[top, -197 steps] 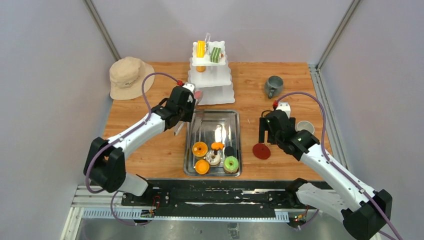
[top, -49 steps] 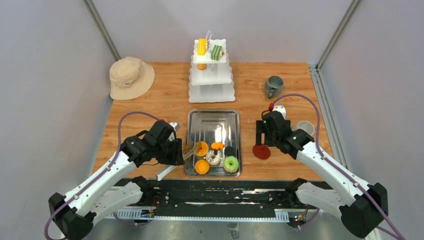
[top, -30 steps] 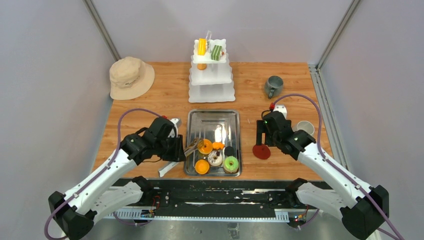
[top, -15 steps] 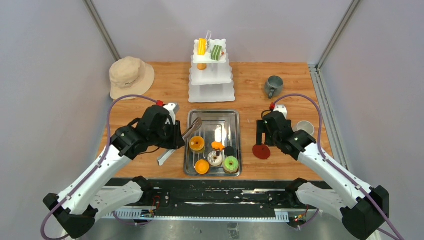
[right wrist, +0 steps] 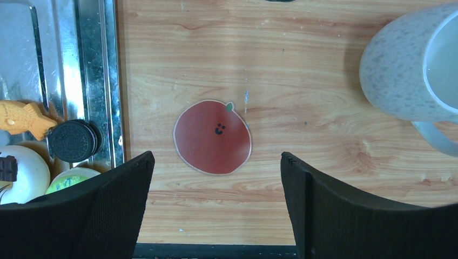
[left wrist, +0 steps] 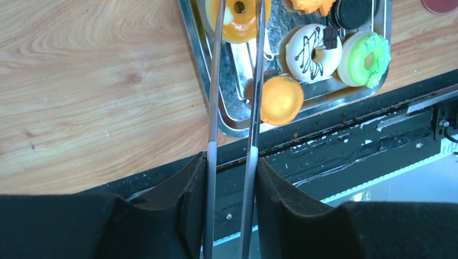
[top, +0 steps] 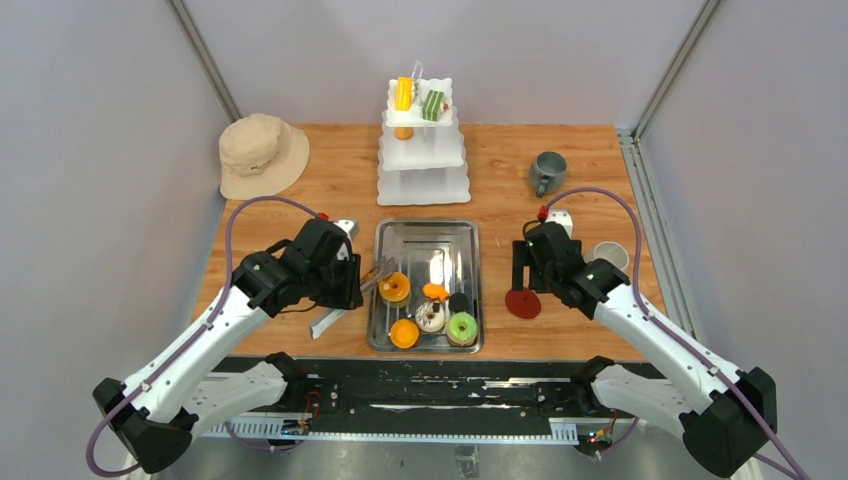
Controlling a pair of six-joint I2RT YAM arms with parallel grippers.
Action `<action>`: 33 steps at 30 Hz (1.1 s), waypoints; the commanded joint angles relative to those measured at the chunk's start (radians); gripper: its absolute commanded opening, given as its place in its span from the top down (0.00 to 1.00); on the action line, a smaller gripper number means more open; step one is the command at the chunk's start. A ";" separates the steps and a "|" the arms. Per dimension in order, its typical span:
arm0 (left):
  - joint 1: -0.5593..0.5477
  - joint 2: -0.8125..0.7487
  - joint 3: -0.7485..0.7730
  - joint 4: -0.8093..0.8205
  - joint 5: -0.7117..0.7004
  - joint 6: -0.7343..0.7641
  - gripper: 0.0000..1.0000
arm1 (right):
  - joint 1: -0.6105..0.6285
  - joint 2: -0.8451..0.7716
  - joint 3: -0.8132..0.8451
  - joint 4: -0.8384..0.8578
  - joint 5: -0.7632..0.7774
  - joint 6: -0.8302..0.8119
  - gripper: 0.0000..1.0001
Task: Serve the afternoon tea
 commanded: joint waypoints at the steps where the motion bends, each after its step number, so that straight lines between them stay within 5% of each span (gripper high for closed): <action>1: -0.006 -0.019 -0.005 -0.019 -0.037 -0.030 0.61 | 0.007 0.014 0.007 0.008 0.003 0.000 0.14; 9: -0.006 -0.016 -0.075 -0.005 -0.023 -0.057 0.49 | 0.008 0.008 -0.005 0.018 -0.007 -0.013 0.14; 20: -0.005 -0.007 -0.173 0.177 0.147 -0.099 0.46 | 0.007 0.018 -0.006 0.018 -0.006 -0.013 0.14; 27: 0.026 0.003 -0.169 0.215 0.170 -0.112 0.61 | 0.006 0.006 -0.009 0.014 -0.001 -0.016 0.14; 33: 0.038 0.003 -0.107 0.184 0.148 -0.077 0.83 | 0.007 0.009 -0.011 0.015 -0.002 -0.010 0.14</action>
